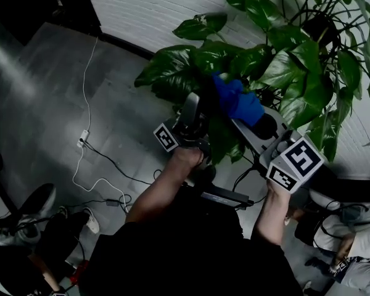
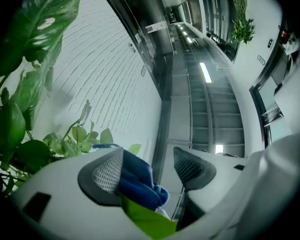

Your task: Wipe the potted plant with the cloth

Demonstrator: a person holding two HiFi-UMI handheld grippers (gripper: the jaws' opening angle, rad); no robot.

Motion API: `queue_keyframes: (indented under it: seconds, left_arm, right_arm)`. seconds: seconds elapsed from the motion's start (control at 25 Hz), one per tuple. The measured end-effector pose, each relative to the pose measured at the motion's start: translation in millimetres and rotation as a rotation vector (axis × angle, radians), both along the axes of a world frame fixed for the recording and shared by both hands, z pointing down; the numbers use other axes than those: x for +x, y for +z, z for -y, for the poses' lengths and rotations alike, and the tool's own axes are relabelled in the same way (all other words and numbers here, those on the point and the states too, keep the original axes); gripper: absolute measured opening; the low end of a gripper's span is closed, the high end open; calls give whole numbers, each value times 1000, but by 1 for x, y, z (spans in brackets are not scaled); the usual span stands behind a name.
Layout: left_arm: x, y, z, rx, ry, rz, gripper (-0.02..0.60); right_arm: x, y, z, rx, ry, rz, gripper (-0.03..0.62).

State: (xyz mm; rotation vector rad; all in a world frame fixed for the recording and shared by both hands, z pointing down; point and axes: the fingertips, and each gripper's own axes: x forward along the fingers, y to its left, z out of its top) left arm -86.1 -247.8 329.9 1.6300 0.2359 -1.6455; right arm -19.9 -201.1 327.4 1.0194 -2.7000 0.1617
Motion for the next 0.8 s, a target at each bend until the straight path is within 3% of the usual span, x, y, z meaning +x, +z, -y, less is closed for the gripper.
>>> queue_keyframes:
  seconds: [0.12,0.24,0.32,0.48,0.64,0.8]
  left_arm:
    - [-1,5,3,-16,-3,-6,328]
    - [-1,4,2,-18,-4,-12,328]
    - [0,1,-1,-7,-3,-23,328]
    - [-2,-7,-8,22,-10,-45,328]
    - [-5,-11,-11,40,-23,-47,328]
    - [-8,-11,-12,42,-29,-51,328]
  right_arm:
    - [28,-50,10,171,138,49,124]
    - [43,-78,27,272,240,-5,126]
    - [38,-71,39,250,243,-69,125]
    - [16,-21,61,94,176,-143,125]
    - [0,4,53,-7,107,-70,124]
    - [-10,-1,35,3,63,1,124]
